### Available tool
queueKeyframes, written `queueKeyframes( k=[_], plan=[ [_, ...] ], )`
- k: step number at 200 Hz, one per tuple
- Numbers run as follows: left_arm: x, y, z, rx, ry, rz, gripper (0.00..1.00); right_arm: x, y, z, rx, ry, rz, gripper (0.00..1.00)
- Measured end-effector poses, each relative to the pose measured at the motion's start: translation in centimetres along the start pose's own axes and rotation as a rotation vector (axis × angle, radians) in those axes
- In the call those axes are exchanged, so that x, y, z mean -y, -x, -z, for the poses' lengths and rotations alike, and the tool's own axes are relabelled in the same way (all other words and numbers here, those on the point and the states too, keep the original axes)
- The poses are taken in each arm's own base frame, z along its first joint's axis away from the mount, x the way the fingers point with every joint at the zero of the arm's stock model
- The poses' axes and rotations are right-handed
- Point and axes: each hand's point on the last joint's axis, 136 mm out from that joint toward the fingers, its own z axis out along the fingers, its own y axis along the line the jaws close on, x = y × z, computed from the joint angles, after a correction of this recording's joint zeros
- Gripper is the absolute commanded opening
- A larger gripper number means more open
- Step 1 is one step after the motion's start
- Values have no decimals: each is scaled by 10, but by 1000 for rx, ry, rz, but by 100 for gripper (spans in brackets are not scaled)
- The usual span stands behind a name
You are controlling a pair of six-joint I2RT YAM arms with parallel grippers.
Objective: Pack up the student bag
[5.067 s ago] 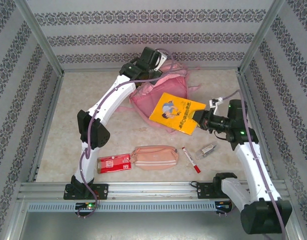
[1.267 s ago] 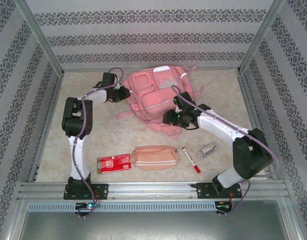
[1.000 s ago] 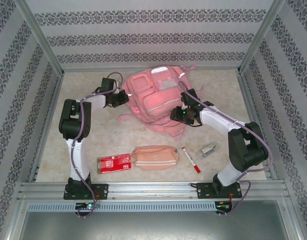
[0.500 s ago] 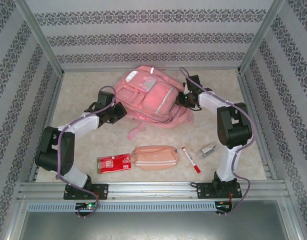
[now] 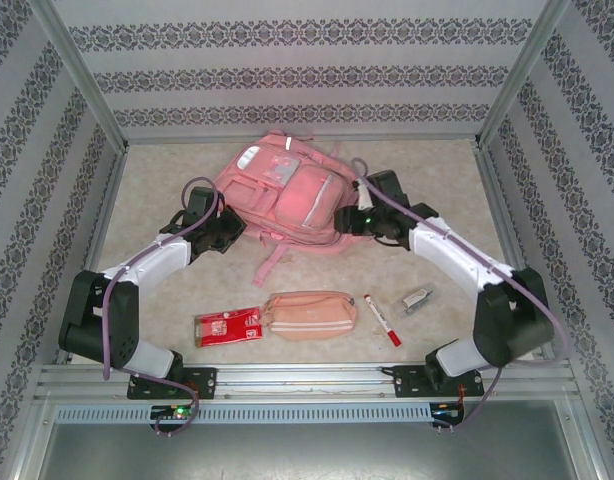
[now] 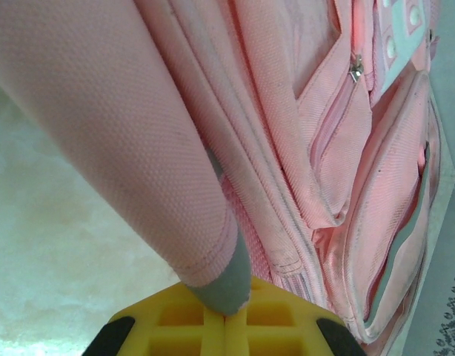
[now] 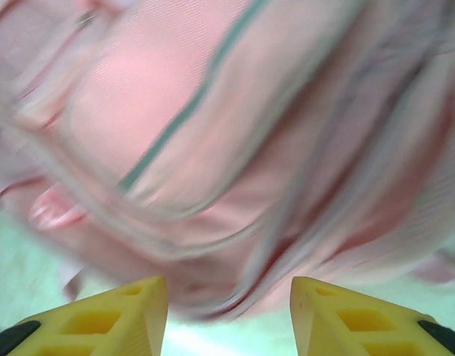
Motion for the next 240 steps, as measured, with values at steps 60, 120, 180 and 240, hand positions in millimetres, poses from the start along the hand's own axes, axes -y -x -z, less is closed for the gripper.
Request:
queueKeyframes(
  k=[60,120,180,240],
  plan=[
    [2,-11,3,-65,-7,112,0,-108,-75,-52,-170,138,171,46],
    [6,-24,1,-140,-22,212,0,-143,-52,-106,-85,61,149,51],
    [7,-27,1,-158,-25,234,0,-130,-45,-120,-16,-92,38,39],
    [6,-27,0,-161,-22,237,0,-121,-43,-132,-5,-201,-27,22]
  ],
)
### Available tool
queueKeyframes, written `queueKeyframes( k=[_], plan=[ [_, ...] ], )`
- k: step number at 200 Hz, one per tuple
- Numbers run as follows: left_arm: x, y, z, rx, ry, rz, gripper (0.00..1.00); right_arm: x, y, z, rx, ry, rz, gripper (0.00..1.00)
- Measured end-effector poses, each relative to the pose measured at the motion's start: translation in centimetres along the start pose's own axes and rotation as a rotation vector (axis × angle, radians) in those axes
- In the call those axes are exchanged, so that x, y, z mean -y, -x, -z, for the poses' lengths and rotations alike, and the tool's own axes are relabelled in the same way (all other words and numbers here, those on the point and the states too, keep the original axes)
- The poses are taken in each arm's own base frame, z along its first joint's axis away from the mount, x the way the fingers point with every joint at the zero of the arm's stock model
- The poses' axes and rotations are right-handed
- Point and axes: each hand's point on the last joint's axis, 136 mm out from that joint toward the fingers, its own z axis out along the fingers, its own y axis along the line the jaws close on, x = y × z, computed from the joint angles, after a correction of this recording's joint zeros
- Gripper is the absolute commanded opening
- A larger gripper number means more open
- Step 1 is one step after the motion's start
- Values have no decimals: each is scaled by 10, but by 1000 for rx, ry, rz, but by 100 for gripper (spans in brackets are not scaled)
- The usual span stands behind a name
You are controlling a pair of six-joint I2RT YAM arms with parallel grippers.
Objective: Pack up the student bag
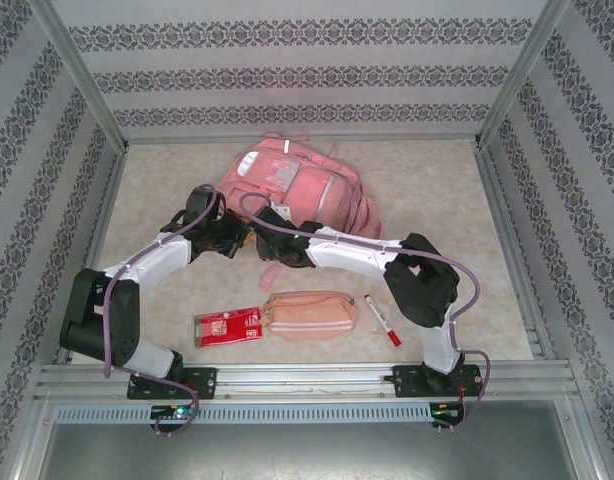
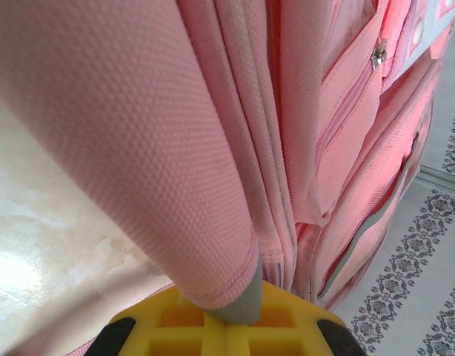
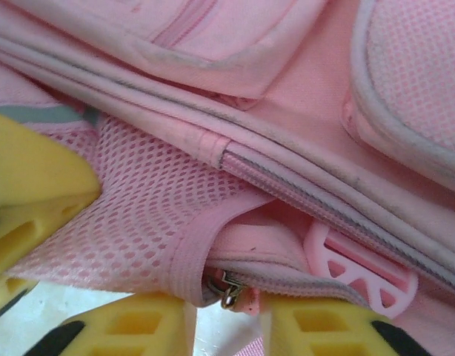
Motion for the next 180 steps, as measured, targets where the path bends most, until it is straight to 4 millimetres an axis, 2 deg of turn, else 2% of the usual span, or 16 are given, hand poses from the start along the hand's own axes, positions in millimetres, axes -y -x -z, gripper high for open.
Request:
queueKeyframes(
  k=[14,36,71,97,117,149,180],
  plan=[
    [1,0,0,0,0,0,0,1,1,-2,1,-17,-7,16],
    [2,0,1,0,0,0,0,3,1,-3,5,-29,-23,0],
    [4,1,4,1,12,-17,0,3,1,0,8,-35,-16,0],
    [6,4,6,4,24,-63,0,5,0,11,-21,5,-34,0],
    [4,11,8,19,56,-124,0,23,-2,20,-78,40,-72,0],
    [-3,32,11,75,115,-236,0,70,-13,31,-169,32,-117,0],
    [-13,48,12,88,142,-285,0,97,-25,46,-224,54,-113,0]
  ],
)
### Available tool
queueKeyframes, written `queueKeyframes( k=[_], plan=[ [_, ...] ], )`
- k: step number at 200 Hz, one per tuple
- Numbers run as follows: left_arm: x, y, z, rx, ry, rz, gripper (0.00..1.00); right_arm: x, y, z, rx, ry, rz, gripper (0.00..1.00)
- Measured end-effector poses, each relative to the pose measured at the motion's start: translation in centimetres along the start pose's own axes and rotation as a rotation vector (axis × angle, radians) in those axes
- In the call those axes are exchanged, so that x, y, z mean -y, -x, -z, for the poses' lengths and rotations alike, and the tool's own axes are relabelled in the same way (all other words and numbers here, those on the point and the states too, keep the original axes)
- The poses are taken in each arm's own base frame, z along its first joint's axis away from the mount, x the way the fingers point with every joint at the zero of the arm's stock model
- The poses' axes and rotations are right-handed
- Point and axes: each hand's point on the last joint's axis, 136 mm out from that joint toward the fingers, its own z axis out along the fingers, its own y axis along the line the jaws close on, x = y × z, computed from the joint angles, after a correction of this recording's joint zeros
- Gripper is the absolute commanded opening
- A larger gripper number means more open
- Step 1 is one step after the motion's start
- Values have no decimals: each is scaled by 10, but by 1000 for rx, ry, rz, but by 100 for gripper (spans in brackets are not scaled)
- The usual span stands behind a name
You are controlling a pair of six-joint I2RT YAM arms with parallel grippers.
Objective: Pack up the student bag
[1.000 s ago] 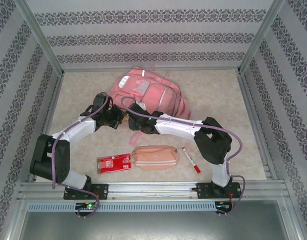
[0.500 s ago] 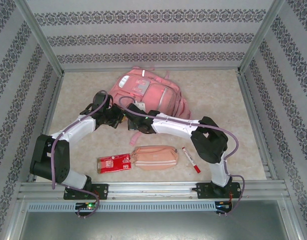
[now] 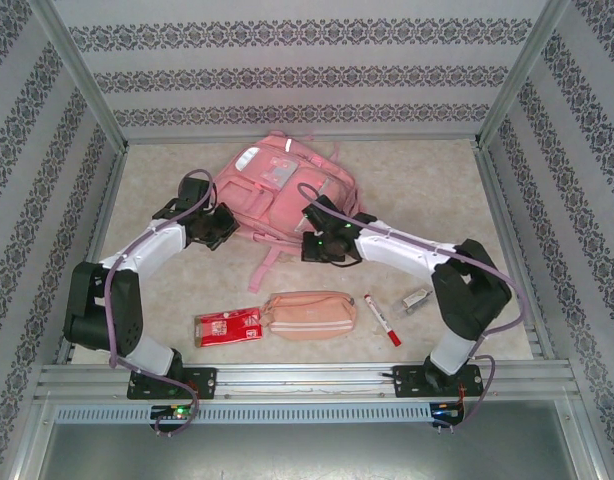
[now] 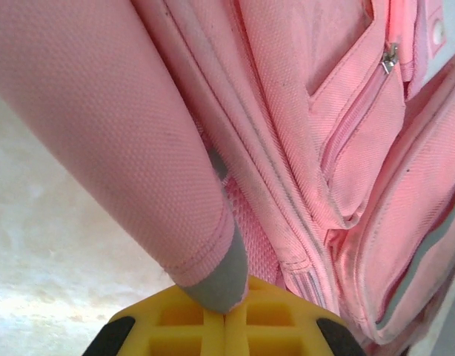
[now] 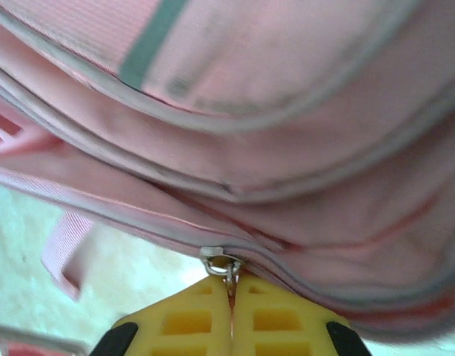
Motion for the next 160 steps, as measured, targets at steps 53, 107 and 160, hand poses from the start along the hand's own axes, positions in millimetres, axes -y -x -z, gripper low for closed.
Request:
queueKeyframes(
  k=[53,107,160],
  plan=[
    [-11,40,-25,-61,38,-66,0,35,6,17,-30,56,63,0],
    [6,84,-57,-65,46,-220,42,6,1,19,-85,187,181,0],
    [11,87,-18,-43,55,-216,53,-61,-21,7,-180,329,258,0]
  ],
)
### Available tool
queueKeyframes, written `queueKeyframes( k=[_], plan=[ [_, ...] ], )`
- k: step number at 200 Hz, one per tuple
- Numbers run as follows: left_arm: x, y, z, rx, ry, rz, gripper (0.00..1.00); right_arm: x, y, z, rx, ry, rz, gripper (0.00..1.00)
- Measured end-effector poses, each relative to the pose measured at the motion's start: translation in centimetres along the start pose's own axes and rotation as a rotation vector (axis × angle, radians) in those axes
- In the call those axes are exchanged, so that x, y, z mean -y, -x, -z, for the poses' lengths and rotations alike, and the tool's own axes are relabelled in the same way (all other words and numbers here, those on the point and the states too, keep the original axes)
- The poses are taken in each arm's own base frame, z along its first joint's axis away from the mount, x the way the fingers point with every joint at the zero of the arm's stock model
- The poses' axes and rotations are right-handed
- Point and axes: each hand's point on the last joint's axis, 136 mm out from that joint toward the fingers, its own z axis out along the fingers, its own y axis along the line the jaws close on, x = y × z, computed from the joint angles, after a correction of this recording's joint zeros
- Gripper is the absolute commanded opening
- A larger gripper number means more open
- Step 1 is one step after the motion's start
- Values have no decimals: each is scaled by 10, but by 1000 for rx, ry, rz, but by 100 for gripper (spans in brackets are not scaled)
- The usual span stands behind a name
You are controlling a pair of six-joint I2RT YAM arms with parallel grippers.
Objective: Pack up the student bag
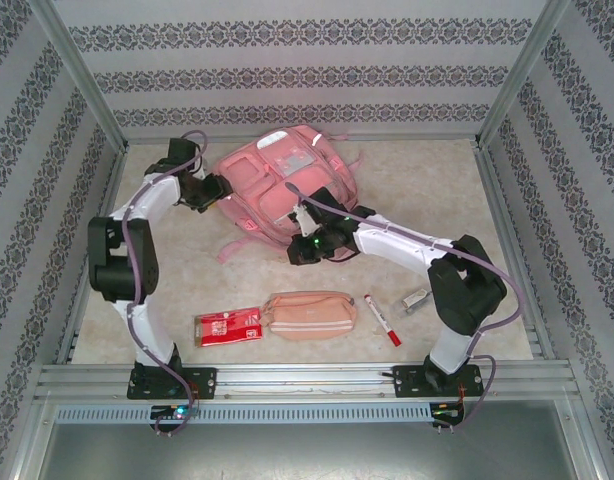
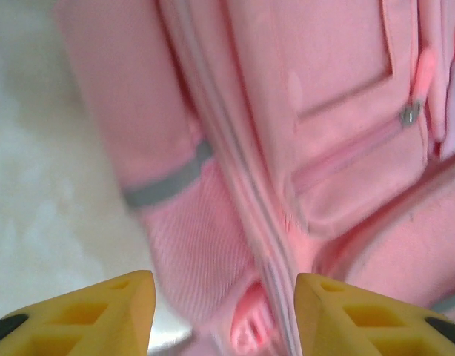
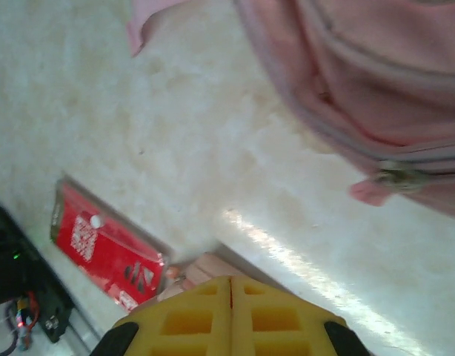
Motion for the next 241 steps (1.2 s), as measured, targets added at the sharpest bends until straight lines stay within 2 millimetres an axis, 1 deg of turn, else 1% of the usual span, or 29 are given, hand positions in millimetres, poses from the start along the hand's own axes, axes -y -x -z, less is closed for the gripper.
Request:
queueKeyframes(
  k=[13,23,25,33,39,51,59,67,85,103,120,133,159,180,191,202,208,214,233,241],
  plan=[
    [-3,-24,14,-15,12,26,54,-3,-1,-3,-11,14,-13,0],
    [-4,-49,22,-34,17,49,54,-2,-1,-5,-18,12,-19,0],
    [-4,-54,23,-37,18,53,54,-1,-1,-5,-18,11,-19,3],
    [-4,-75,25,-53,18,73,54,2,-2,-6,-20,-5,-22,21],
    [-3,-89,25,-67,15,91,55,6,-2,-6,-20,-27,-26,29],
    [-2,-115,20,-92,7,133,55,15,-4,-8,-11,-84,-13,34],
    [1,-127,15,-104,2,154,56,23,-6,-9,-6,-128,4,37],
    [5,-135,11,-110,-6,170,57,29,-8,-10,-6,-165,8,37],
    [22,-138,3,-99,-46,201,58,36,-9,-11,7,-221,15,39],
    [38,-129,-3,-61,-100,247,58,40,-2,-14,36,-246,26,41],
    [45,-121,-8,-21,-131,292,58,47,3,-19,52,-269,32,43],
    [48,-120,-17,-9,-140,320,58,54,3,-27,48,-283,30,43],
    [54,-130,-40,-15,-135,344,57,63,4,-40,36,-301,28,43],
    [54,-143,-59,-29,-119,361,56,64,7,-42,43,-306,32,41],
    [52,-149,-68,-36,-105,372,54,63,8,-41,50,-307,34,41],
    [49,-152,-76,-36,-89,381,50,63,9,-41,54,-307,35,41],
    [48,-153,-78,-34,-82,385,45,63,10,-41,55,-309,35,40],
    [48,-152,-78,-29,-82,387,38,63,10,-41,58,-310,37,40],
    [53,-148,-78,-8,-93,381,12,63,11,-41,62,-314,38,38],
    [54,-147,-78,-2,-96,380,3,63,11,-41,63,-314,38,38]
  ],
)
